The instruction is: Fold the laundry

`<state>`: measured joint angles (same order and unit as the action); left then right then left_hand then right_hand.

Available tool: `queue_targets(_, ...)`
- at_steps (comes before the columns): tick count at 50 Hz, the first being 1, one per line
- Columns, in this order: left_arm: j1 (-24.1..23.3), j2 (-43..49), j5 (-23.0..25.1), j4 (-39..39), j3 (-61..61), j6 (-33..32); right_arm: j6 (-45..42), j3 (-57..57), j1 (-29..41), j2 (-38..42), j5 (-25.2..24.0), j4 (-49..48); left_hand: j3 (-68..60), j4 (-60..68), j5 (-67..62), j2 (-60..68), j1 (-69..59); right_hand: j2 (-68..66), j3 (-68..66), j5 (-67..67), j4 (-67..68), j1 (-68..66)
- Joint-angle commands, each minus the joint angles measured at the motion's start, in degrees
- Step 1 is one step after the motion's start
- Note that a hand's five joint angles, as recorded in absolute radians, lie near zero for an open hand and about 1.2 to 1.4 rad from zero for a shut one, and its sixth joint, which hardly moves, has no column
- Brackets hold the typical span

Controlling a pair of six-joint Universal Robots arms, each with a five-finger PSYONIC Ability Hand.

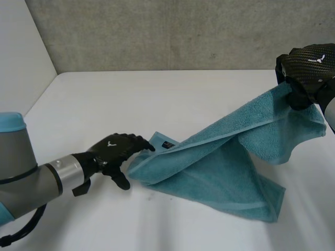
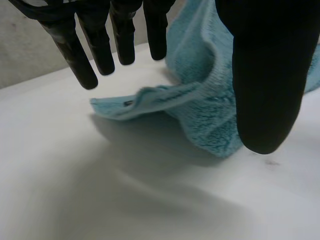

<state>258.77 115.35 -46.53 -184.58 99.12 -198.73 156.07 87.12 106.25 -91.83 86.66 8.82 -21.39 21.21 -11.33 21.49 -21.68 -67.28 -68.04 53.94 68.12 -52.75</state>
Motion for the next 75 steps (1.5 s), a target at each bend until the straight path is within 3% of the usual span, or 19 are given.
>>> queue_targets(1,-2.56,3.03,-0.85,-0.26,-1.12,0.10,-0.24,0.42,-0.69,0.08,0.00,-0.03,-23.60,23.78,-23.67,23.50,-23.31,-12.73,-11.96,16.06,11.88,-27.25)
queue_targets(2,-2.56,3.04,-0.85,-0.26,-1.12,0.10,-0.24,0.51,-0.95,0.08,-0.17,0.05,-23.65,23.82,-23.71,23.54,-23.35,-12.73,-11.96,16.06,11.88,-27.25)
queue_targets(3,-2.56,3.65,-1.11,-0.43,-1.47,0.10,-0.33,0.68,-1.56,0.08,-0.35,0.14,-37.30,37.48,-37.36,37.20,-37.00,-12.73,-11.96,16.06,11.88,-27.25)
queue_targets(7,-2.65,4.18,-4.08,-1.13,-3.84,0.18,-1.03,0.59,-2.36,0.86,-0.70,0.67,-58.51,58.69,-58.58,58.41,-58.22,-12.73,-11.96,16.06,11.88,-27.25)
queue_targets(12,-3.09,4.53,-11.46,-4.46,-9.36,0.97,-3.58,0.07,-2.36,3.24,-2.20,0.84,-58.61,58.79,-58.67,58.51,-58.32,-12.73,-11.96,16.06,11.88,-27.25)
queue_targets(20,-6.34,4.09,-23.07,-13.43,-24.13,1.15,-6.14,-20.03,-1.57,18.43,-1.32,-0.47,-58.61,58.79,-58.67,58.51,-58.32,-12.73,-11.96,16.06,11.88,-27.25)
queue_targets(25,-7.75,2.17,-29.58,-21.86,-32.93,2.99,-2.98,-41.72,-1.31,26.43,6.48,-10.71,-58.61,58.79,-58.67,58.51,-58.32,-12.73,-11.96,16.06,11.88,-27.25)
queue_targets(30,-7.49,-3.88,-37.12,-32.56,-35.22,7.02,-1.83,-45.81,-1.13,26.45,9.23,-25.32,-58.61,58.79,-58.67,58.51,-58.32,-12.73,-11.96,16.06,11.88,-27.25)
queue_targets(33,-7.57,-6.45,-38.99,-34.88,-34.00,7.91,-1.30,-40.32,-0.61,21.30,9.06,-35.75,-58.61,58.79,-58.67,58.51,-58.32,-12.73,-11.96,16.06,11.88,-27.25)
queue_targets(35,-7.31,-7.85,-39.43,-34.89,-31.98,8.18,-1.30,-38.17,-0.34,20.03,8.53,-36.51,-58.61,58.79,-58.67,58.51,-58.32,-12.73,-11.96,16.06,11.88,-27.25)
queue_targets(40,-6.96,-10.32,-39.70,-33.22,-22.32,8.27,-1.30,-20.37,0.19,14.68,0.81,-37.04,-58.61,58.79,-58.67,58.51,-58.32,-12.73,-11.96,16.06,11.88,-27.25)
queue_targets(46,-6.87,-10.41,-39.08,-30.41,-8.17,7.65,-2.08,-4.63,0.10,13.00,-2.98,-34.24,-58.61,58.79,-58.67,58.51,-58.32,-12.73,-11.96,16.06,11.88,-27.25)
queue_targets(52,-6.96,-6.91,-39.08,-30.40,2.20,7.39,-2.70,7.70,-0.78,13.87,-3.25,-29.13,-58.61,58.79,-58.67,58.51,-58.32,-12.73,-11.96,16.06,11.88,-27.25)
queue_targets(62,-6.78,-2.77,-39.08,-27.42,5.65,-0.95,-3.06,16.41,-1.04,17.57,-3.43,-24.03,-58.61,58.79,-58.67,58.51,-58.32,-12.73,-11.96,16.06,11.88,-27.25)
queue_targets(63,-6.78,-2.42,-39.08,-27.50,5.56,-1.31,-3.05,17.02,-1.04,17.39,-3.34,-24.12,-57.14,57.31,-57.20,57.03,-56.84,-12.73,-11.96,16.06,11.88,-27.25)
queue_targets(65,-6.70,-1.36,-39.08,-27.59,5.21,-1.93,-2.79,18.51,-1.13,15.82,-3.34,-24.64,-39.20,39.37,-39.26,39.09,-38.90,-12.73,-11.96,16.06,11.88,-27.25)
queue_targets(66,-6.69,-1.36,-39.08,-27.59,5.21,-1.93,-2.01,19.39,-1.22,14.24,-3.16,-25.17,-39.12,39.30,-39.19,39.02,-38.83,-12.73,-11.96,16.06,11.88,-27.25)
queue_targets(67,-6.52,-0.23,-39.08,-27.59,4.86,-2.01,-1.39,20.01,-1.39,13.62,-3.25,-25.52,-28.30,28.47,-28.36,28.19,-28.00,-12.73,-11.96,16.06,11.88,-27.25)
queue_targets(75,-3.54,3.91,-39.08,-27.50,3.45,-2.01,9.86,23.27,-6.31,9.66,-3.78,-29.83,-17.60,17.77,-17.66,17.49,-17.30,-12.73,-11.96,16.06,11.88,-27.25)
